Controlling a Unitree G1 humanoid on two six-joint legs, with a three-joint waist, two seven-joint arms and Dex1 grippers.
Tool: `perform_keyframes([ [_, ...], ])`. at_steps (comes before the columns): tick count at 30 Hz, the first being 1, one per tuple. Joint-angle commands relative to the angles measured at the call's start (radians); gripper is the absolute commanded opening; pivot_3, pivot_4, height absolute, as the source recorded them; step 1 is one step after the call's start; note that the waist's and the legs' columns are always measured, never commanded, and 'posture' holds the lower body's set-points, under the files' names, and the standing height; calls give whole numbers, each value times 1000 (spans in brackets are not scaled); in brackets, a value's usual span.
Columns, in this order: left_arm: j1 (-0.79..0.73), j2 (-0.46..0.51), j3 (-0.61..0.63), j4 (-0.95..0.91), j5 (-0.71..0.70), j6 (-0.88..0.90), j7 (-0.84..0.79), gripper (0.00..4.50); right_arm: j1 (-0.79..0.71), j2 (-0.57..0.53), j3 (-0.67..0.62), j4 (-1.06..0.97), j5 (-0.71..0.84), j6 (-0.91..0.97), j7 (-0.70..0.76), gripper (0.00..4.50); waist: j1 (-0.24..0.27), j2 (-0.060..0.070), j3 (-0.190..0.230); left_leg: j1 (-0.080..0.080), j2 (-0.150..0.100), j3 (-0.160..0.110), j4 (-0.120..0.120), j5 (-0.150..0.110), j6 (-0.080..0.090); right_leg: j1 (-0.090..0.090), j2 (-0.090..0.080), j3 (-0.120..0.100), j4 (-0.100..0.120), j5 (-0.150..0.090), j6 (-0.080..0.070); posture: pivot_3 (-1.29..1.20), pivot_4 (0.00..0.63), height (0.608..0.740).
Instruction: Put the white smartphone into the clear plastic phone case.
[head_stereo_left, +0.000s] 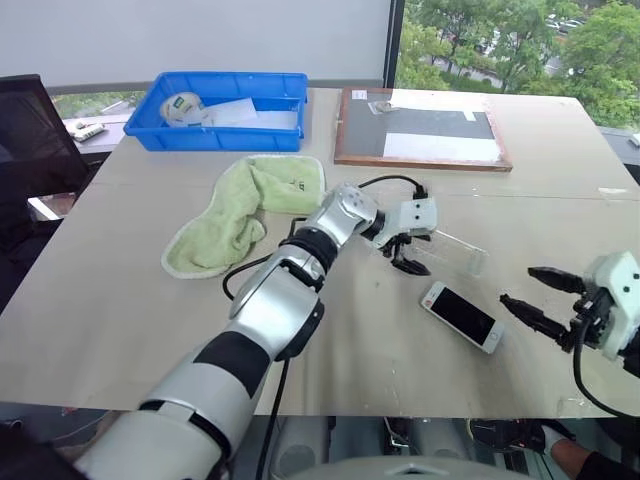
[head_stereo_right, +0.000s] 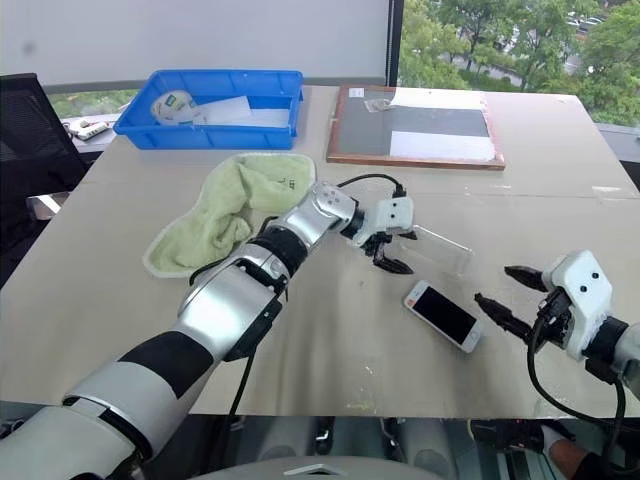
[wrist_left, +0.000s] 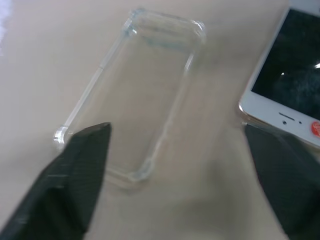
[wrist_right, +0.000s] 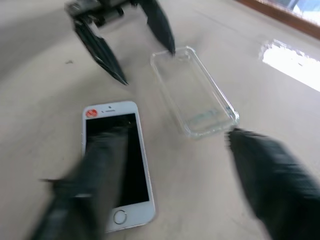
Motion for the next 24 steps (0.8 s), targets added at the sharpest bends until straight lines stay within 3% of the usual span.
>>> perform_keyframes([
  [1,-34,-27,2,12,45,-23,35,2176,48,7,-54,-56,4,-38,20,4478,-1,0,0,0,0,0,0,0,0,0,0,0,0,0,0,0,150,740],
  [6,-41,-45,15,43,87,12,77,25,87,28,-33,-96,-17,-56,-4,4478,-4,0,0,1,0,-1,1,0,0,0,-1,1,0,0,0,0,150,740],
  [13,-34,-6,37,40,105,0,50,25,134,43,-24,-149,-28,-66,-5,4478,-11,0,0,1,0,-1,1,0,0,0,-1,1,0,-1,-1,0,150,740],
  [18,-34,71,103,-12,45,12,-64,25,151,44,-20,-154,-36,-90,9,4478,-13,0,0,2,1,0,1,0,0,0,0,1,1,-1,-2,0,150,740],
  [24,72,223,166,-270,-62,139,-284,25,134,34,14,-134,-43,-110,24,4478,-12,1,0,1,1,0,0,0,0,-1,0,1,1,-1,-2,0,150,740],
])
